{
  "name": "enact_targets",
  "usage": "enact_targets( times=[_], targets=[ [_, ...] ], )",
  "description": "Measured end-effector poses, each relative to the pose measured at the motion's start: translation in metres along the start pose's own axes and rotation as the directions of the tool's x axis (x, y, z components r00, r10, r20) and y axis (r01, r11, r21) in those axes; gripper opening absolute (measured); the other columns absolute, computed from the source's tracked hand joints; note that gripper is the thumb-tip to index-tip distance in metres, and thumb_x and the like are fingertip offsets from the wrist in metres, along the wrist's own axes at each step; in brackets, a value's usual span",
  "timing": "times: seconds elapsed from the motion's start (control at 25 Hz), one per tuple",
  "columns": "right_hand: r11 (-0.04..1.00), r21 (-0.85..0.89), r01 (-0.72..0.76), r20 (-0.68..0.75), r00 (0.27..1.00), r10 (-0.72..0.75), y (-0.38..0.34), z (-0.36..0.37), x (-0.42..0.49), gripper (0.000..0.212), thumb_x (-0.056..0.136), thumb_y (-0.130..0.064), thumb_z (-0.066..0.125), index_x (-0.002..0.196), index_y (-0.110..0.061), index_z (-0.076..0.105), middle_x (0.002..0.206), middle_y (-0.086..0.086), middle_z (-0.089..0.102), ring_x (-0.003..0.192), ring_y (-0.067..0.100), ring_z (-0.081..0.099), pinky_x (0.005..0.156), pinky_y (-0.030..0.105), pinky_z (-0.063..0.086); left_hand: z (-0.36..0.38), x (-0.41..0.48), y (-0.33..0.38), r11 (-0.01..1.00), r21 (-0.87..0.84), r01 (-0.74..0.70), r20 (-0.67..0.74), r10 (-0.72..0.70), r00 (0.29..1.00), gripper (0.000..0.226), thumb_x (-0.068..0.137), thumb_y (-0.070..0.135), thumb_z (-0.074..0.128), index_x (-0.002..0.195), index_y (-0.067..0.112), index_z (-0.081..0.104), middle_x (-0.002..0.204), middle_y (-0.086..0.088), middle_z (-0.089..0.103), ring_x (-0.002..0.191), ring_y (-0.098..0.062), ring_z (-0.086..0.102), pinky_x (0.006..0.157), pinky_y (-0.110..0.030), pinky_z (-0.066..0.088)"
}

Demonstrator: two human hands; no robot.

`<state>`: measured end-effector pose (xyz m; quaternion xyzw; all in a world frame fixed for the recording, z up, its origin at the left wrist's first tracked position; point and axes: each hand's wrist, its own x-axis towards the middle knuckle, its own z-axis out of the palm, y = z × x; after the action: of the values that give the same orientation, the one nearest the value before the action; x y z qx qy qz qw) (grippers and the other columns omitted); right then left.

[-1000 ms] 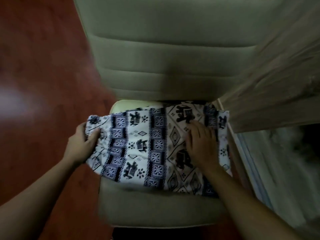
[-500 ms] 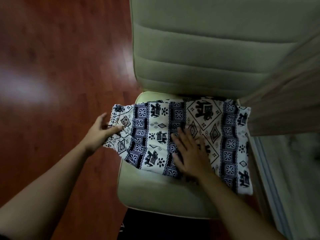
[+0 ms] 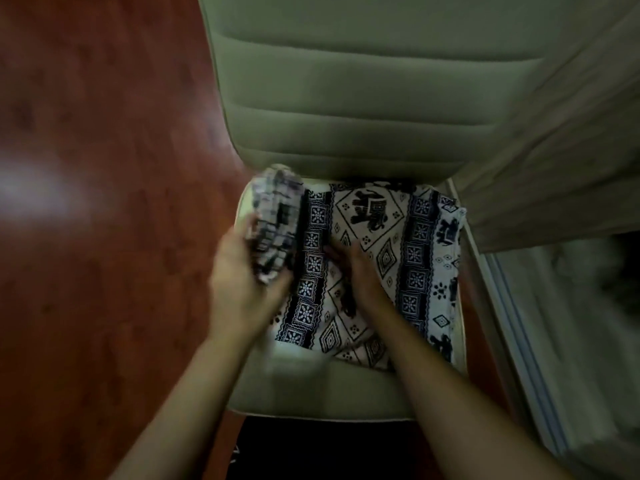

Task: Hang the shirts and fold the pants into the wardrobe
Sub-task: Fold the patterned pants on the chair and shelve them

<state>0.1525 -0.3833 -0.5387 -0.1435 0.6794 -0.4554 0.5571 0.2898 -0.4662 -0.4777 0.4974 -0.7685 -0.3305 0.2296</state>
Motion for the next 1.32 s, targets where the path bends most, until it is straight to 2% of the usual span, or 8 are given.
enact_targets(
  times=[0.2,0.36,0.52,0.64,0.76,0.92,1.04,1.32],
  targets=[
    [0.987,0.078,-0.138,0.071,0.989,0.133,-0.017,-0.027,0.016,0.066,0.074,-0.075,0.045,0.122,-0.03,0.054,0.128,0.002,0.057,0.12,0.018,0.051,0.104,0.036,0.038,0.079,-0.051,-0.019,0.833,0.316,-0.454,0.37,0.332,0.868,0.096,0.055,0.008,0.086,0.134,0.005,0.032,0.126,-0.018,0.057,0.107,-0.026,0.047,0.088,-0.04,0.05],
    [0.996,-0.089,0.002,0.044,0.999,0.002,-0.016,-0.023,0.026,0.053,0.084,-0.031,0.067,0.132,-0.024,0.044,0.117,-0.01,0.058,0.117,0.012,0.053,0.1,0.03,0.04,0.069,-0.056,-0.031,0.744,0.511,-0.431,0.312,0.307,0.899,0.077,0.07,0.026,0.073,0.137,0.012,0.037,0.136,-0.006,0.053,0.125,-0.028,0.044,0.09,-0.054,0.041],
    [0.956,-0.281,0.079,0.013,0.997,-0.079,-0.017,-0.015,0.033,0.058,0.088,-0.041,0.059,0.139,-0.023,0.037,0.131,-0.009,0.051,0.122,0.01,0.046,0.102,0.03,0.037,0.063,-0.056,-0.051,0.737,0.511,-0.443,0.337,0.302,0.892,0.063,0.085,0.03,0.054,0.142,0.014,0.033,0.144,-0.007,0.045,0.129,-0.025,0.046,0.092,-0.042,0.045],
    [0.567,-0.822,0.05,-0.201,0.907,-0.372,-0.002,-0.013,0.03,0.073,0.087,-0.054,0.052,0.144,-0.016,0.029,0.141,0.012,0.038,0.127,0.024,0.039,0.099,0.037,0.039,0.068,-0.058,-0.07,0.728,0.495,-0.475,0.45,0.253,0.857,0.061,0.091,0.035,0.046,0.146,0.018,0.027,0.15,-0.002,0.036,0.137,-0.02,0.036,0.103,-0.045,0.04],
    [0.267,-0.931,0.25,0.021,0.765,-0.643,0.011,-0.011,0.019,0.056,0.096,-0.045,0.035,0.144,-0.018,0.03,0.148,0.012,0.035,0.134,0.025,0.034,0.108,0.047,0.029,0.063,-0.054,-0.068,0.727,0.443,-0.525,0.474,0.307,0.825,0.058,0.092,0.042,0.031,0.144,0.018,0.034,0.15,-0.003,0.036,0.138,-0.021,0.033,0.109,-0.043,0.025],
    [0.218,-0.93,0.295,0.197,0.903,-0.381,0.027,-0.02,0.013,0.06,0.094,-0.052,0.004,0.146,-0.025,-0.011,0.154,-0.009,-0.018,0.143,0.009,-0.016,0.113,0.036,-0.021,0.044,-0.037,-0.059,0.965,0.26,0.012,0.13,-0.048,0.99,0.05,0.091,0.042,0.037,0.128,0.013,0.053,0.133,-0.009,0.052,0.123,-0.027,0.045,0.101,-0.043,0.034],
    [0.126,-0.966,0.226,0.175,0.929,-0.327,0.039,-0.025,0.016,0.062,0.089,-0.056,-0.01,0.141,-0.027,-0.026,0.148,-0.009,-0.033,0.14,0.01,-0.026,0.106,0.033,-0.031,0.036,-0.014,-0.057,0.851,0.047,0.523,0.172,-0.523,0.835,0.075,0.076,0.054,0.066,0.132,0.009,0.042,0.126,-0.011,0.052,0.116,-0.028,0.049,0.1,-0.038,0.04],
    [0.16,-0.968,0.193,0.141,0.946,-0.291,0.008,-0.011,0.006,0.065,0.099,-0.042,0.031,0.15,-0.013,0.002,0.151,0.011,0.021,0.134,0.028,0.024,0.113,0.042,0.021,0.023,-0.027,-0.023,0.695,-0.302,0.652,0.41,-0.523,0.748,0.039,0.069,0.017,0.083,0.098,0.025,0.059,0.089,0.006,0.068,0.081,-0.017,0.067,0.064,-0.021,0.053]
  ],
)
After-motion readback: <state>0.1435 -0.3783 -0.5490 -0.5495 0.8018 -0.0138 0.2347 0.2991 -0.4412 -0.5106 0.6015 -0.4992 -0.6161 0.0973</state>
